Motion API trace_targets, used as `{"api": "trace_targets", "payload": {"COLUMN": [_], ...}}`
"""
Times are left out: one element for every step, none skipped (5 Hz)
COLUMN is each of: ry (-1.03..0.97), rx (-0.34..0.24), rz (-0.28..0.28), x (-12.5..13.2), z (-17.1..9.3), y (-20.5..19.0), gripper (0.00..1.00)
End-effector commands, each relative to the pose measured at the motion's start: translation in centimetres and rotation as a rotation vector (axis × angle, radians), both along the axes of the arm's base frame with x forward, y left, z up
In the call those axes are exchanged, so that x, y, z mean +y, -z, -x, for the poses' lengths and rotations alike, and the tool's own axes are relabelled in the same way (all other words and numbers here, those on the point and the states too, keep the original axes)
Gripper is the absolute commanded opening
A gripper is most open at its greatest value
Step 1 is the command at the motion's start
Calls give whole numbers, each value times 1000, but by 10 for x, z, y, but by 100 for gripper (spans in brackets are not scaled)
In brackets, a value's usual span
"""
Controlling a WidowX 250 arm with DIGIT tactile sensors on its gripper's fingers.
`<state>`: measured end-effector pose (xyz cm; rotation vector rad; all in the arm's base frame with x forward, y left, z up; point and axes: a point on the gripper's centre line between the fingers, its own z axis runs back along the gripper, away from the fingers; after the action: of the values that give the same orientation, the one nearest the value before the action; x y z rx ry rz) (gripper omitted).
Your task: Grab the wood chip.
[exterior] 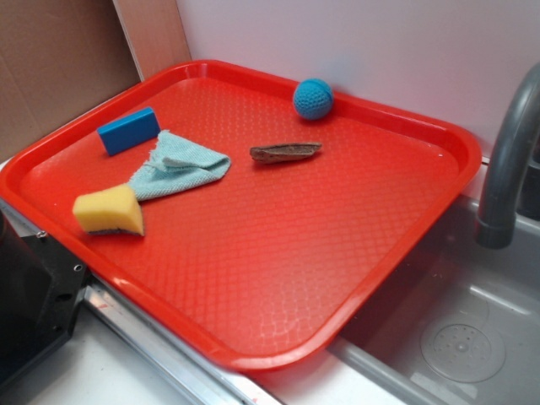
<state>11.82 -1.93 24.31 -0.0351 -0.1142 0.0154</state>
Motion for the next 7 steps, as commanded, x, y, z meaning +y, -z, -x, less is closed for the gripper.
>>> {"api": "trace_targets", "payload": {"ry": [0, 72, 177, 262, 321, 304, 338], "rx": [0, -33, -74, -91, -106, -110, -127], "rz": [0, -38, -51, -64, -74, -141, -169], "x": [0, 1, 5, 6, -3, -16, -30], "z": [0, -16, -35, -52, -78, -97, -122], "y": [0, 12, 26, 39, 60, 80, 110], "gripper": [100, 100, 100, 100, 100, 100, 100]}}
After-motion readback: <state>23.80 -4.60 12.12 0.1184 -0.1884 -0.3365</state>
